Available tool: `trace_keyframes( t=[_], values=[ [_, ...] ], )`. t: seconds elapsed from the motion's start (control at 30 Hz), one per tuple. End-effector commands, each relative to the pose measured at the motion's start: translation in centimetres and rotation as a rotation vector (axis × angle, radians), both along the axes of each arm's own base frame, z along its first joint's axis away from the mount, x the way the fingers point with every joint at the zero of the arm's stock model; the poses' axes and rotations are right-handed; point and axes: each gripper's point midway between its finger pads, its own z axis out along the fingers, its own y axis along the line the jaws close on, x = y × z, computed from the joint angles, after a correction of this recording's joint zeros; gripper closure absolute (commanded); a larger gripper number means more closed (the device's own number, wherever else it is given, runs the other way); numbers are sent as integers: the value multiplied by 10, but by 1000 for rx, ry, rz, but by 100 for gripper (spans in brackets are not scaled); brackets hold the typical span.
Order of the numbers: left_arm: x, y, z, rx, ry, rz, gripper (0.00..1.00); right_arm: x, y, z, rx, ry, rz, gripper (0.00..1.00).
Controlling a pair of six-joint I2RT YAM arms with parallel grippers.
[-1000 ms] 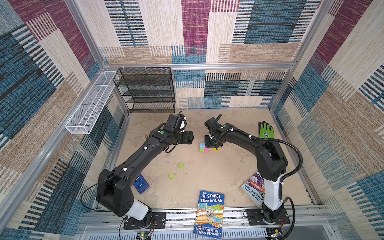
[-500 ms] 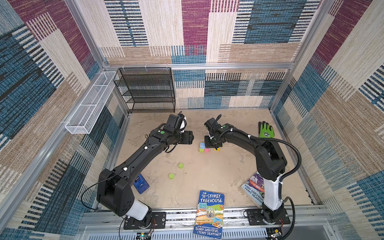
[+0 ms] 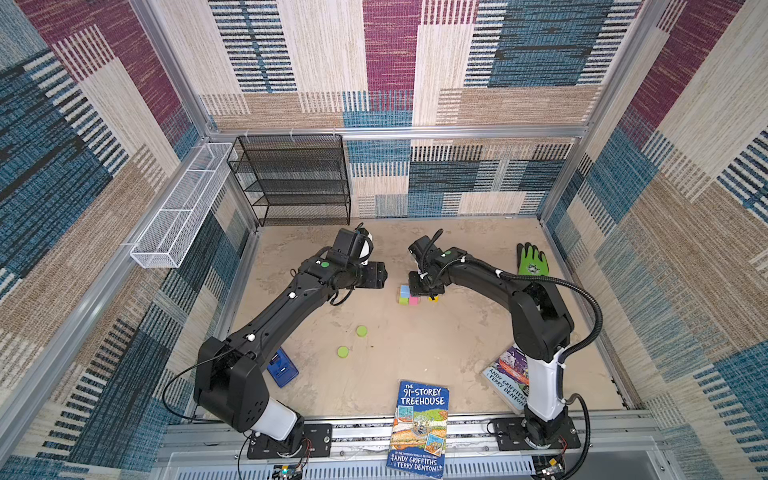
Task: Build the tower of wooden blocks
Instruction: 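Lower the dark-blue cube beside the light-blue cube with the right gripper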
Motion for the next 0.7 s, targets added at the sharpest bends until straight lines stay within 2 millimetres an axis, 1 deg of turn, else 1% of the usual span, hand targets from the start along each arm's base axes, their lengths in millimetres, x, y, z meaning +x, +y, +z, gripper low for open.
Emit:
trace_keyframes(
  t=[0.0, 0.3, 0.67],
  values=[
    [0, -2, 2, -16, 0, 2, 28, 2, 4, 4, 20, -7, -12, 63],
    [0, -1, 2, -15, 2, 5, 28, 1, 3, 5, 19, -6, -11, 60],
    [1, 0, 3, -16, 2, 7, 28, 1, 3, 8, 23, -7, -13, 60]
  ],
)
